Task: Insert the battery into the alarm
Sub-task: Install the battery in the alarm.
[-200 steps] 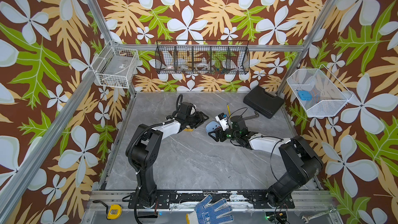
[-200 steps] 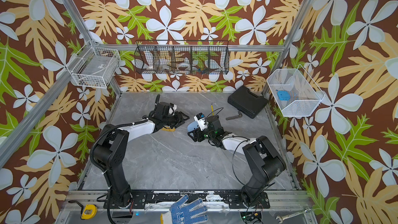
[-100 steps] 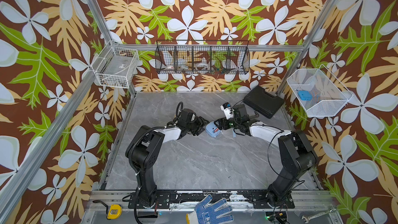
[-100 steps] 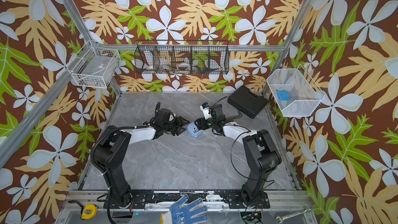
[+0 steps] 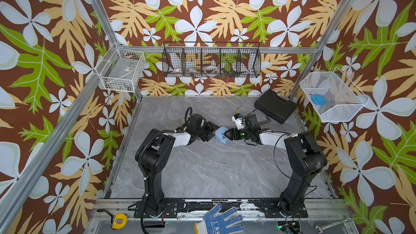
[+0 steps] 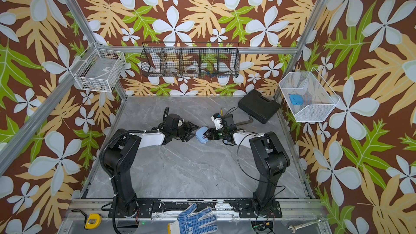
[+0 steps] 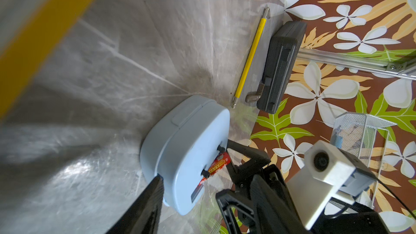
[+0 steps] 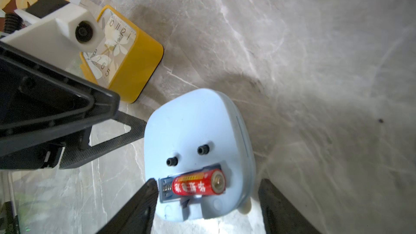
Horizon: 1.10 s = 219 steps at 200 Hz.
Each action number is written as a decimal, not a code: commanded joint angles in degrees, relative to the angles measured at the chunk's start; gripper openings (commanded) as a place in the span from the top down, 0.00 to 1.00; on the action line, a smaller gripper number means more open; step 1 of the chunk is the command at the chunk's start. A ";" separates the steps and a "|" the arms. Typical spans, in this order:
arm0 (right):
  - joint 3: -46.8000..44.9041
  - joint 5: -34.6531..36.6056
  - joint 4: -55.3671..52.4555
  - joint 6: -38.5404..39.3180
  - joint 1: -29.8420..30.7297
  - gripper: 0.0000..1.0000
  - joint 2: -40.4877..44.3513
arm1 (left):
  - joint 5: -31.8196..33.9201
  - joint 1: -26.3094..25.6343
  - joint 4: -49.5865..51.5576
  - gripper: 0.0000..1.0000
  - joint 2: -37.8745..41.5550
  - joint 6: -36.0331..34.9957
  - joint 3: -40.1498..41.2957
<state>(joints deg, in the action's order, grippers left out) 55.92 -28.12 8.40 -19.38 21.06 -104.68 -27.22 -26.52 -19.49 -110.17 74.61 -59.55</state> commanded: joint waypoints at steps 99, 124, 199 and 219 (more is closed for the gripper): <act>-3.87 3.62 -1.47 -1.83 0.38 0.30 7.83 | 1.63 -0.02 10.24 0.38 -0.85 -11.76 -6.47; 1.05 11.59 -8.38 2.75 2.73 0.35 8.57 | 2.12 -0.02 12.28 0.40 -0.92 -13.26 -6.97; 7.95 21.41 -15.49 4.53 6.96 0.60 4.22 | 1.61 -0.13 12.27 0.42 -2.35 -12.93 -7.17; 8.33 21.47 -15.98 4.70 6.97 0.62 3.67 | 1.57 -0.11 12.28 0.42 -2.55 -12.91 -7.17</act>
<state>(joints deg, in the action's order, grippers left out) 63.68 -9.28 -6.02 -15.31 27.83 -100.49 -25.74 -26.59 -7.42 -112.40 61.84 -66.52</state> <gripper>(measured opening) 0.387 0.582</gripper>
